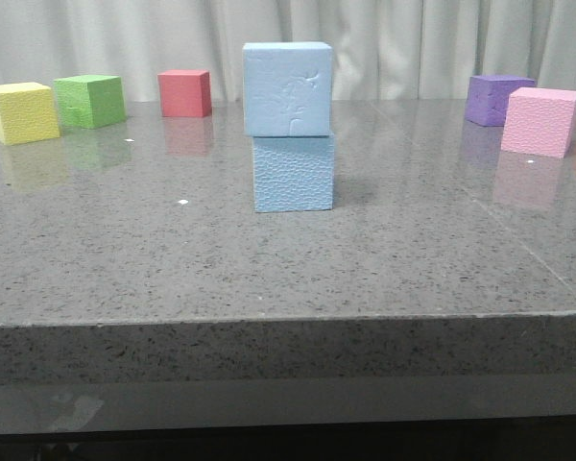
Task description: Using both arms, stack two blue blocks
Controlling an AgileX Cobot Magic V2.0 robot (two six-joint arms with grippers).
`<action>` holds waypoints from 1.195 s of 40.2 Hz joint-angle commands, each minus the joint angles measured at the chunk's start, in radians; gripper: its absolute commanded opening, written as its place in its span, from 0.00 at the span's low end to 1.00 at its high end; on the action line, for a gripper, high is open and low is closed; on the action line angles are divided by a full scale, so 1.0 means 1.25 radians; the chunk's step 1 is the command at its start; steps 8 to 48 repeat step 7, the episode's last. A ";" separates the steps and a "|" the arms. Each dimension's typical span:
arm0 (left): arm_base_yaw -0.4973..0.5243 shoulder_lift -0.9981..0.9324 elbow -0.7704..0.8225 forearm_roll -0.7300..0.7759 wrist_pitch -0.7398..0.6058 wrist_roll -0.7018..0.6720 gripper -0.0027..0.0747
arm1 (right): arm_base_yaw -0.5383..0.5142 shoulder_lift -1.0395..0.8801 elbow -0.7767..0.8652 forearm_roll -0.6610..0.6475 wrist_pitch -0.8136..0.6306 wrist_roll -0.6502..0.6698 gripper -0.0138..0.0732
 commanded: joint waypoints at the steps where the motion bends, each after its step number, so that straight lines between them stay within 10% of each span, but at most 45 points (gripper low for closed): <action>1: 0.000 -0.014 0.001 -0.001 -0.067 -0.004 0.01 | -0.004 -0.014 -0.003 -0.005 -0.071 -0.004 0.02; 48: 0.000 -0.014 0.001 -0.001 -0.067 -0.004 0.01 | -0.004 -0.014 -0.003 -0.005 -0.071 -0.004 0.02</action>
